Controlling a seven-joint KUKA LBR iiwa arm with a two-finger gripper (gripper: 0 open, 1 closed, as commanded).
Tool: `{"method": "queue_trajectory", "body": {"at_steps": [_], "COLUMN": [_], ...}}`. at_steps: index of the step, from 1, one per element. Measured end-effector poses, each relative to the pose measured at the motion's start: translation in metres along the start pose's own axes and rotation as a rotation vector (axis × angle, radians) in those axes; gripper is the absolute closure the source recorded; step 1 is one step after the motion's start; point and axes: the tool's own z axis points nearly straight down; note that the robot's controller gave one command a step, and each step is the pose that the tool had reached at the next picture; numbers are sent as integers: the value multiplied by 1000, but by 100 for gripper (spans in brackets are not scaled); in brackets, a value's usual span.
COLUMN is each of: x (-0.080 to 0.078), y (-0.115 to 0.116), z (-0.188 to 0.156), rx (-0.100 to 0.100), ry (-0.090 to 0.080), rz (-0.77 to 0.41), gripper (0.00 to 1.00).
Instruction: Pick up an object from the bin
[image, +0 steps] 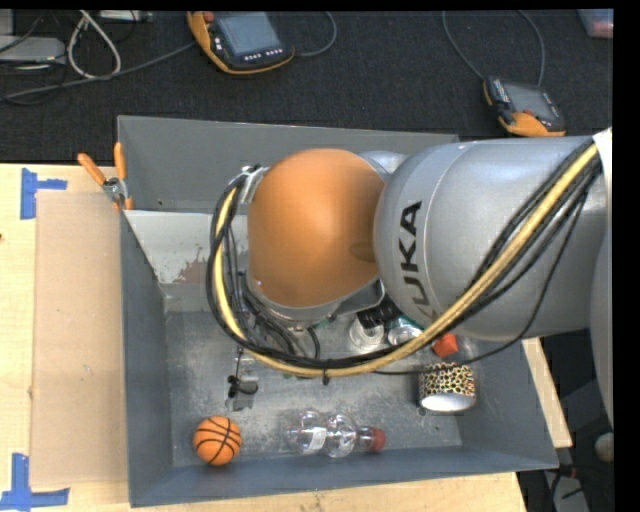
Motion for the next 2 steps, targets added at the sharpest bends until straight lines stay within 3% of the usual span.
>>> {"method": "queue_trajectory", "body": {"at_steps": [1, 2], "x": [9, 34], "y": [4, 16], "z": [60, 80], "rx": [0, -1], "ry": [0, 0], "rz": [-201, -287], "gripper": [0, 0]}}
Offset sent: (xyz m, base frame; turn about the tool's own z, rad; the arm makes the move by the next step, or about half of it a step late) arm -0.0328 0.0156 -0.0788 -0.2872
